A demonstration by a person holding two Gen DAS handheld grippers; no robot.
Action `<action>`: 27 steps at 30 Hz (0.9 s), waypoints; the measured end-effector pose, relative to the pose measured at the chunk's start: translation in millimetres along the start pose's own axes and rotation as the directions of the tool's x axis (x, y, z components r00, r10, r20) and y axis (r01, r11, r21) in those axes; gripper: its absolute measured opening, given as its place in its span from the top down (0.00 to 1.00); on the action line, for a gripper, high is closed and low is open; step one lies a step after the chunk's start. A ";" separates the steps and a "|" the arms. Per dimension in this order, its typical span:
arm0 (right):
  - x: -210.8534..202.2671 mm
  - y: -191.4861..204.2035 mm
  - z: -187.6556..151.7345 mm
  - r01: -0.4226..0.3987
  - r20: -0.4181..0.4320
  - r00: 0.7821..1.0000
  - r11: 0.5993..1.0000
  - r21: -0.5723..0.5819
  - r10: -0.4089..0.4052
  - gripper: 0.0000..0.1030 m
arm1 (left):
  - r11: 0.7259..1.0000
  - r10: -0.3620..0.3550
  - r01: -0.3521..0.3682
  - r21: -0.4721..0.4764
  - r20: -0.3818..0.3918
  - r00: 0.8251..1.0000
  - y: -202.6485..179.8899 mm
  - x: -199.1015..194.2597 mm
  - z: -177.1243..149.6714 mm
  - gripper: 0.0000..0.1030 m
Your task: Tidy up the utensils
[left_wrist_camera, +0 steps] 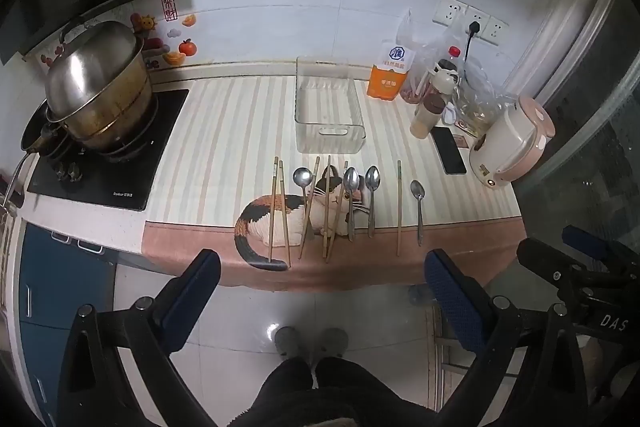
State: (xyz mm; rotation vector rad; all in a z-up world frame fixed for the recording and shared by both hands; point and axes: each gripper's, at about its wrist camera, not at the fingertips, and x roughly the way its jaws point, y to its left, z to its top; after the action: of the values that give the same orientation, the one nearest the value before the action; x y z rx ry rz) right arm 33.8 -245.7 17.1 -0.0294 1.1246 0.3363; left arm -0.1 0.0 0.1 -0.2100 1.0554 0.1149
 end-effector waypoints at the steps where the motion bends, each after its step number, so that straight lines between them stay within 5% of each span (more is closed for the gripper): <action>1: -0.3 -0.6 -0.2 -0.004 0.002 1.000 1.000 0.001 0.004 0.00 | 1.000 -0.001 0.001 -0.002 -0.002 1.000 0.2 0.2 0.1 0.00; 27: -7.2 -3.0 -2.2 0.001 0.018 1.000 1.000 0.004 -0.001 0.00 | 1.000 -0.007 0.007 -0.001 -0.006 1.000 -5.6 -0.3 -1.8 0.00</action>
State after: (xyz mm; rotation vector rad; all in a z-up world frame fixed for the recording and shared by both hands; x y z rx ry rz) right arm 29.9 -250.7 22.1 -0.0235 1.1077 0.3333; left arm -0.7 -5.9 0.1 -0.2153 1.0607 0.1082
